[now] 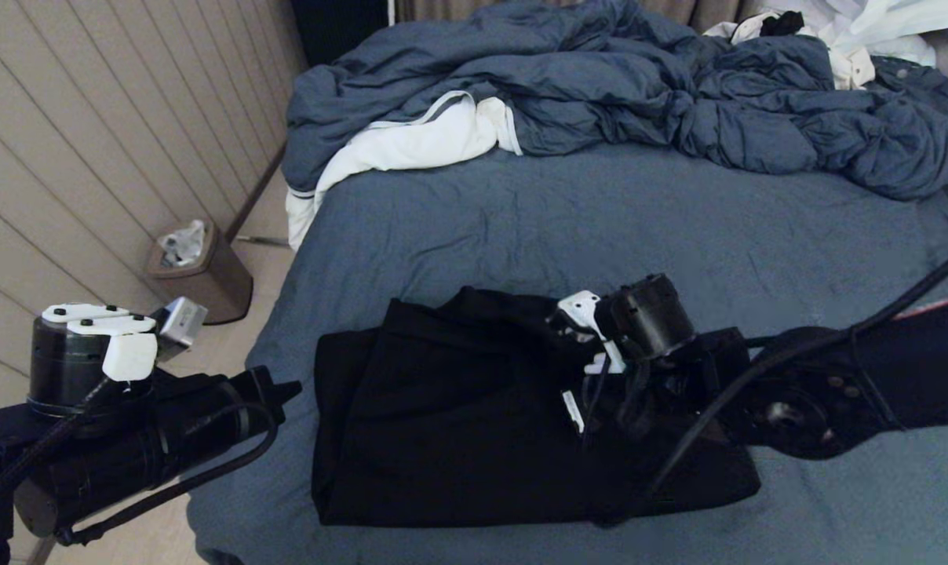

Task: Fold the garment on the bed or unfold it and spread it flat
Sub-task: Unfold the black sweatshirt

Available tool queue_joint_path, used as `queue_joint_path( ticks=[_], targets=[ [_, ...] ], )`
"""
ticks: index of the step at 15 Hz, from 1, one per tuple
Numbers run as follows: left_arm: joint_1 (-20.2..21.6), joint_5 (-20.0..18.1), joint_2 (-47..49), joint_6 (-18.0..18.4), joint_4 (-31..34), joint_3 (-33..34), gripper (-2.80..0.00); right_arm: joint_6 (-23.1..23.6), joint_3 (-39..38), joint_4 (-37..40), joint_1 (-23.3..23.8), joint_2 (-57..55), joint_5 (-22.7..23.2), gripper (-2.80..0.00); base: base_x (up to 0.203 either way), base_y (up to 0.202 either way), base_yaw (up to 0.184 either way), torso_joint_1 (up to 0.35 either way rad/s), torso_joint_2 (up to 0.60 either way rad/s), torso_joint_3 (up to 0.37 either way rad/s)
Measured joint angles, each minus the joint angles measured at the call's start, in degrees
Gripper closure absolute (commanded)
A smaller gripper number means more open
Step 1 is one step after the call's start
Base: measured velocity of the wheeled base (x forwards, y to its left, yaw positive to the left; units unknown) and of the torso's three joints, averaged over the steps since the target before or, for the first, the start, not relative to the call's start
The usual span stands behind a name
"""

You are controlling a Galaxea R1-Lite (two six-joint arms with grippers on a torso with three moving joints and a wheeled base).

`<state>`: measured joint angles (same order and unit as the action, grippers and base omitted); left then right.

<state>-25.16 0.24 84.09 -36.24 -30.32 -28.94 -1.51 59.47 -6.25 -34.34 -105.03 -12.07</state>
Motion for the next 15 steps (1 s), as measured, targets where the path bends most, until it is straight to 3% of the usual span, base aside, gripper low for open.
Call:
queue_joint_path(
  ticks=[4, 10, 15],
  targets=[
    [0.02, 0.05, 0.00, -0.04, -0.44, 0.20, 0.00, -2.22, 11.33, -0.18, 0.27, -7.07, -7.09, 0.00, 0.000, 0.000, 0.000, 0.000, 0.00, 0.000],
    [0.02, 0.00, -0.07, -0.01, -0.44, 0.30, 0.00, -9.78, 35.62, -0.20, 1.82, -18.12, -15.60, 0.00, 0.000, 0.000, 0.000, 0.000, 0.00, 0.000],
    [-0.05, 0.00, -0.57, -0.11, -0.50, 0.55, 0.00, -11.08, 50.87, -0.18, 7.03, -23.41, -21.85, 0.00, 0.000, 0.000, 0.000, 0.000, 0.00, 0.000]
  ],
)
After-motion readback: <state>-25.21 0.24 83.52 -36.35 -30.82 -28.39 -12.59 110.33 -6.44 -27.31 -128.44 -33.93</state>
